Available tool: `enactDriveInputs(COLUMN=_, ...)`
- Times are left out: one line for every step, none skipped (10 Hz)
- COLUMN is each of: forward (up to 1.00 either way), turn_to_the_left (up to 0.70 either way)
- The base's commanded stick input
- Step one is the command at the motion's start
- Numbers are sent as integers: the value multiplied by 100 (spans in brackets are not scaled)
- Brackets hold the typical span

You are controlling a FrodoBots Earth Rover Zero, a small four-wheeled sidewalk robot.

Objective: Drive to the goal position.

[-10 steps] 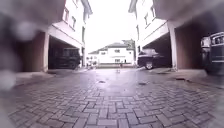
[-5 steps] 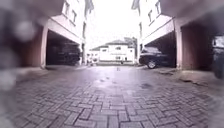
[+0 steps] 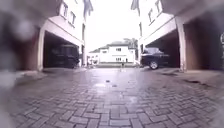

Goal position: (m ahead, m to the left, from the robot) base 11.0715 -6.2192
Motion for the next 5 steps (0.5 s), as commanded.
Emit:
enactDriveInputs(forward=70, turn_to_the_left=0)
enactDriveInputs(forward=70, turn_to_the_left=0)
enactDriveInputs(forward=70, turn_to_the_left=0)
enactDriveInputs(forward=70, turn_to_the_left=0)
enactDriveInputs(forward=70, turn_to_the_left=0)
